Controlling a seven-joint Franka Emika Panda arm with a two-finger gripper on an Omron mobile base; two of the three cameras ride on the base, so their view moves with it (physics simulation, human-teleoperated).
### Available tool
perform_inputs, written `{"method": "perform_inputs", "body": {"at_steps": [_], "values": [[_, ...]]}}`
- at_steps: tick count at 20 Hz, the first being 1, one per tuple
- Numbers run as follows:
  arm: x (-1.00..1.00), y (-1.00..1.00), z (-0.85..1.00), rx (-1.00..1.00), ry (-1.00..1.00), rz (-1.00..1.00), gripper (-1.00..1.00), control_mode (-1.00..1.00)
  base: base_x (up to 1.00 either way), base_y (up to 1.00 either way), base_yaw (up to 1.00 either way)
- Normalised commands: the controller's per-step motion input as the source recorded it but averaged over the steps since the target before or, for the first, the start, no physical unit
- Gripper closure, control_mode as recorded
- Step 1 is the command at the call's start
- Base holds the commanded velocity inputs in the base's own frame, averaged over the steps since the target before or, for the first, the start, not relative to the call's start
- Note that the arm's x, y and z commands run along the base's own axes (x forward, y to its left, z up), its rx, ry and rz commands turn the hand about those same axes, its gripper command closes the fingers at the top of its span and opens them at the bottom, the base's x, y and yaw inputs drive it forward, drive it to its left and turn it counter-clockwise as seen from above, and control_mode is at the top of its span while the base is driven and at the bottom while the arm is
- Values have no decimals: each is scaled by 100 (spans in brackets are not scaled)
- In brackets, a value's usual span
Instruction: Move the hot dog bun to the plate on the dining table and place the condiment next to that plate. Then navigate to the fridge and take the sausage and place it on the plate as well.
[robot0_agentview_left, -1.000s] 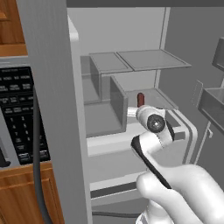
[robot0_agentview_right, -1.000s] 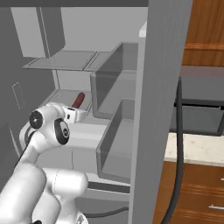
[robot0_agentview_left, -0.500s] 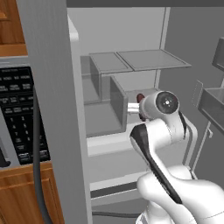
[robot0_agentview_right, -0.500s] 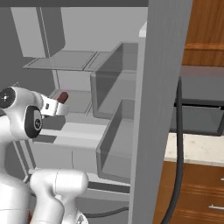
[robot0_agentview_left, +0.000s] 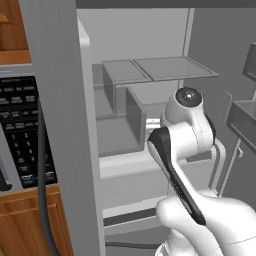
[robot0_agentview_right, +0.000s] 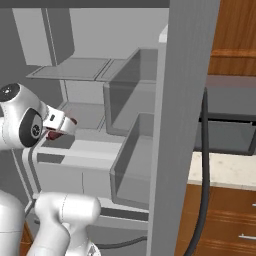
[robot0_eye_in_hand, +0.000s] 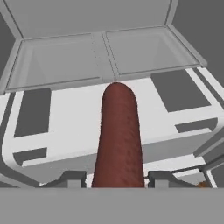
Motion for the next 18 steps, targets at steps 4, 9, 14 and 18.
{"method": "perform_inputs", "body": {"at_steps": [4,9,14,18], "values": [[-2,-4,-53,0,14,0,100,-100,0,0,0],[-4,0,-20,0,4,0,100,100,-16,0,0],[0,0,0,0,0,0,100,100,-93,0,0],[0,0,0,0,0,0,100,100,-100,0,-3]]}}
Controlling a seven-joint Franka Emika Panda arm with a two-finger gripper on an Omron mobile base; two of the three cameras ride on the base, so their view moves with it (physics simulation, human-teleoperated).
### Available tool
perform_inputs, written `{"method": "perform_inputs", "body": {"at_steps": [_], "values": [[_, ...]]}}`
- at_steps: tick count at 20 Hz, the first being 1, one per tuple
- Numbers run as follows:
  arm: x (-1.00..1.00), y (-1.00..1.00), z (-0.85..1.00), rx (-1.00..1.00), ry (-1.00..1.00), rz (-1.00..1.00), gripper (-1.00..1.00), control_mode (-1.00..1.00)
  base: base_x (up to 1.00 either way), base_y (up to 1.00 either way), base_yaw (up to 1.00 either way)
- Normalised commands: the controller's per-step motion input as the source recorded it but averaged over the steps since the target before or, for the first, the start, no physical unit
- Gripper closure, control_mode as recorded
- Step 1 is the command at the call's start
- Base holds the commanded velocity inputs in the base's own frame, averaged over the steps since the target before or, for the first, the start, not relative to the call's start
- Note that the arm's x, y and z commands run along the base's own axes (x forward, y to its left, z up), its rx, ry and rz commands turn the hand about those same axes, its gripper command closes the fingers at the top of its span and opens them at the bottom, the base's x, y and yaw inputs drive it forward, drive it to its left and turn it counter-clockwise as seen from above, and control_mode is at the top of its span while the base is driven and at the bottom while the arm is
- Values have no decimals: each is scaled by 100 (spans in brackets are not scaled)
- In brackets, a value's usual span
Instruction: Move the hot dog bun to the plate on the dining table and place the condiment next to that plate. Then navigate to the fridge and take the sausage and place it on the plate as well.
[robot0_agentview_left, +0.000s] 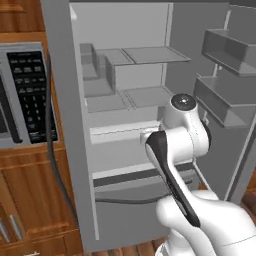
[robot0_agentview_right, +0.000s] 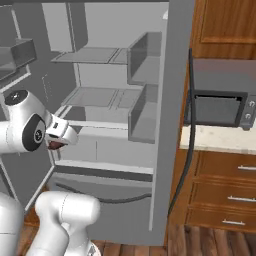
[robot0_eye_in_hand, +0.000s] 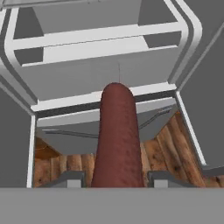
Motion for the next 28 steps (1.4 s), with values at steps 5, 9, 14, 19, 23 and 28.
{"method": "perform_inputs", "body": {"at_steps": [5,9,14,19,23,28], "values": [[0,0,0,0,0,0,100,100,-100,0,-12],[0,0,0,0,0,0,100,100,-100,-9,-41],[0,0,0,0,0,0,100,100,-88,-1,-73],[0,0,0,0,0,0,100,100,-87,-3,-72],[0,0,0,0,0,0,100,100,-91,-22,-66],[0,0,0,0,0,0,100,100,-98,-33,-61]]}}
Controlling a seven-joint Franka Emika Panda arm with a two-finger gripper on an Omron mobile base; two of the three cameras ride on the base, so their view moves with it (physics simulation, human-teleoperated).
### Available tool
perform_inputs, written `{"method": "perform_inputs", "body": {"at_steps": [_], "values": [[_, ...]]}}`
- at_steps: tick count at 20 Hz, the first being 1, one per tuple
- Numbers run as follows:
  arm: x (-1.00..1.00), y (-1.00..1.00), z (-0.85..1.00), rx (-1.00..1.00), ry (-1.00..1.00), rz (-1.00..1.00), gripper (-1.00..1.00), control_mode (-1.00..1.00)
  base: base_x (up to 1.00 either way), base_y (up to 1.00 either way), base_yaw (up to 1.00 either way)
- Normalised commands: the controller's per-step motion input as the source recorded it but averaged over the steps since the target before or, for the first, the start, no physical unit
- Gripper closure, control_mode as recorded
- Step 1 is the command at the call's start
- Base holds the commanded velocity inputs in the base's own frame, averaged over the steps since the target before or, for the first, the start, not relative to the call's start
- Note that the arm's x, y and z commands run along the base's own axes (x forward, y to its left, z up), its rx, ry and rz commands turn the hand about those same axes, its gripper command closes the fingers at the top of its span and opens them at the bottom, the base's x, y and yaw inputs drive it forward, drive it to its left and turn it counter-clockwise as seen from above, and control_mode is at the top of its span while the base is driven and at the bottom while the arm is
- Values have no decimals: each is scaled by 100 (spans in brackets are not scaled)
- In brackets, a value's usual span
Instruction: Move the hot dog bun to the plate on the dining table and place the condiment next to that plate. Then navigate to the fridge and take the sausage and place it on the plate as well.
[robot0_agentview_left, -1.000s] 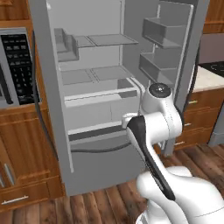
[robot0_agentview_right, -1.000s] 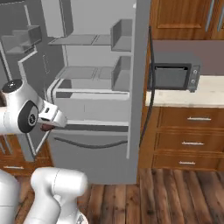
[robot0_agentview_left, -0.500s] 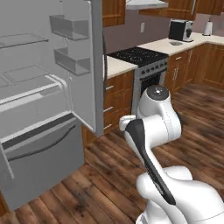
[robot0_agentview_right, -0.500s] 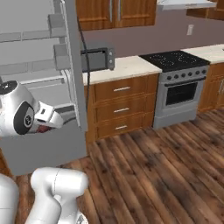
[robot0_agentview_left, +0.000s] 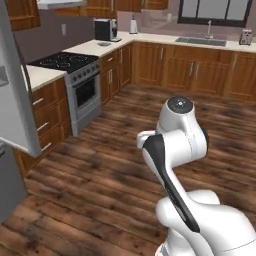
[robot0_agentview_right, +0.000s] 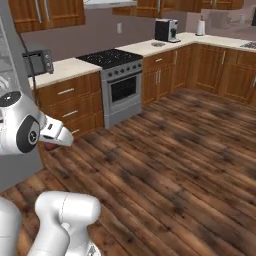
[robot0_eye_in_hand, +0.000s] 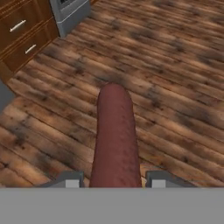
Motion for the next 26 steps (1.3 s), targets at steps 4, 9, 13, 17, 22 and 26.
{"method": "perform_inputs", "body": {"at_steps": [4,9,13,17,22,26], "values": [[0,0,0,0,0,0,100,100,-100,-41,-56],[0,0,0,0,0,0,100,100,-97,-64,-49],[0,0,0,0,0,0,100,100,-64,-100,-34],[0,0,0,0,0,0,100,100,-13,-100,-25],[0,0,0,0,0,0,100,100,0,-100,-22],[0,0,0,0,0,0,100,100,4,-100,-18]]}}
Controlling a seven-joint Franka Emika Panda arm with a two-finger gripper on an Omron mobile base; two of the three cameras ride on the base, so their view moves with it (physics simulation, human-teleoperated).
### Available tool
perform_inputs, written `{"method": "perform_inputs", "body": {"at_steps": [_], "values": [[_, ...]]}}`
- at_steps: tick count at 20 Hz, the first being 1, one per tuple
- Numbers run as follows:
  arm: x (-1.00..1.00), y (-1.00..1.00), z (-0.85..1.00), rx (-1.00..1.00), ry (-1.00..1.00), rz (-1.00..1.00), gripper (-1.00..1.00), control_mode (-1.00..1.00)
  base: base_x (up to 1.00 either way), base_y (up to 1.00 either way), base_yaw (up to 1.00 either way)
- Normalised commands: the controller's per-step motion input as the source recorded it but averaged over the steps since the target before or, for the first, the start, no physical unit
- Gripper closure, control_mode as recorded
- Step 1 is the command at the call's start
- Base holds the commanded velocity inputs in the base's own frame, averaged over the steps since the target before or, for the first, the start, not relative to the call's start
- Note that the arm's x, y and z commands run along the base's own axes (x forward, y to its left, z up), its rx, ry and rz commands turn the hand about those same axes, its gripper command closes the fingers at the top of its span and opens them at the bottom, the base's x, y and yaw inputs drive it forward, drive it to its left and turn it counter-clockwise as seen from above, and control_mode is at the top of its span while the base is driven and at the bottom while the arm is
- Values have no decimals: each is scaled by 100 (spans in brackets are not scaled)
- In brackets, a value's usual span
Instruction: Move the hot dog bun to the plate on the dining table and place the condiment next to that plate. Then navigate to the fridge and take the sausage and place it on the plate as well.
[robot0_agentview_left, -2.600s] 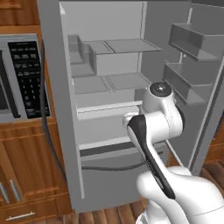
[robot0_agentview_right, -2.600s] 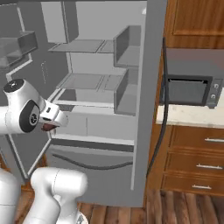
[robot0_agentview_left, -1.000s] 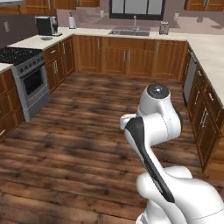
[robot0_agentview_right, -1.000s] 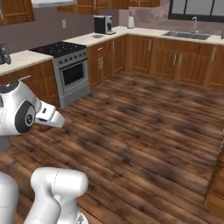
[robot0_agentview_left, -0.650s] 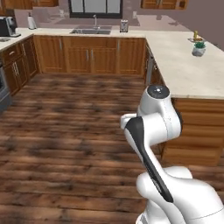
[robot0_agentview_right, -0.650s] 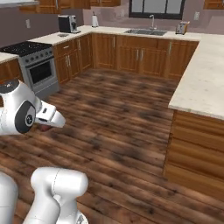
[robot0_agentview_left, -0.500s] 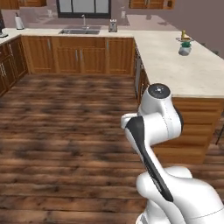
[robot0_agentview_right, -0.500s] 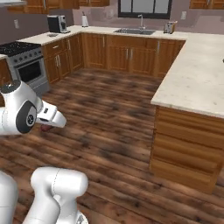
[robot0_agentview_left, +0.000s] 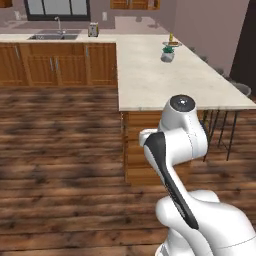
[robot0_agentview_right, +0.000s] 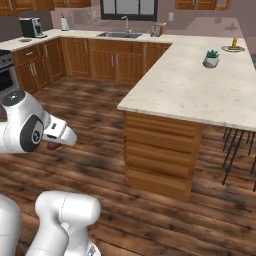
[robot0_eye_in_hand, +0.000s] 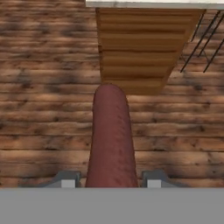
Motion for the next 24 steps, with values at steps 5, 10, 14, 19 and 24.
{"method": "perform_inputs", "body": {"at_steps": [5,10,14,19,24], "values": [[0,0,0,0,0,0,100,100,22,-100,-12],[0,0,0,0,0,0,100,100,38,-100,-2],[0,0,0,0,0,0,100,100,51,-100,0],[0,0,0,0,0,0,100,100,54,-100,6],[0,0,0,0,0,0,100,100,50,-100,8]]}}
